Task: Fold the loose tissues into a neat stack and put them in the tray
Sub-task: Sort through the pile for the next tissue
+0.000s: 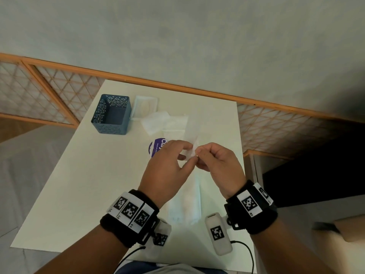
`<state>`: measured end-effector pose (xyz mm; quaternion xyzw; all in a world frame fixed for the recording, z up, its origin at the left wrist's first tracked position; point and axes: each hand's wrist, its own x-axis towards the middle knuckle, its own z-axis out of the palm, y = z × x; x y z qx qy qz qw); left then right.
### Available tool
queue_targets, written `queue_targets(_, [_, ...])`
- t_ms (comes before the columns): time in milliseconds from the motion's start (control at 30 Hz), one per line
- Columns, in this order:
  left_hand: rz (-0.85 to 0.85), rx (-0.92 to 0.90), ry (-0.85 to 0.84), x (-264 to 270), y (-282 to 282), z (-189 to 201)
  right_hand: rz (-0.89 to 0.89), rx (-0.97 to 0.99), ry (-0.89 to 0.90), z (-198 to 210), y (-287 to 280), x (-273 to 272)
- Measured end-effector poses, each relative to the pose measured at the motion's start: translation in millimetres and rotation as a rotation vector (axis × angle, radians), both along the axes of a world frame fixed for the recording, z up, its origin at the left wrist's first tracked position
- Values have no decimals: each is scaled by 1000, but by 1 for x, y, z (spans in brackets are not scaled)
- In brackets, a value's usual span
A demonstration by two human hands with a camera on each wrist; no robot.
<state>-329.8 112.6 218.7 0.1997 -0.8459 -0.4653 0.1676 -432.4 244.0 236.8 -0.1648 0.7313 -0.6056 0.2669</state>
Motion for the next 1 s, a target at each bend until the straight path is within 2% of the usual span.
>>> queue_targets(333, [12,-309,26,6,1,2,5,25,-115,16,-4,10])
queue_targets(533, [-9,-384,41,12,-4,-3,-59,111,-166,13,-6,6])
queue_targets(800, [-96,-600,86,14,-9,-17,4,188,-180,-4,-6,7])
queue_targets(900, [-118,-510,57,19,-7,-19,15,148,-244,-11,-4,10])
queue_targets(1000, [-145,-224,-120,29,-4,-21,24,148,-227,-16,0,12])
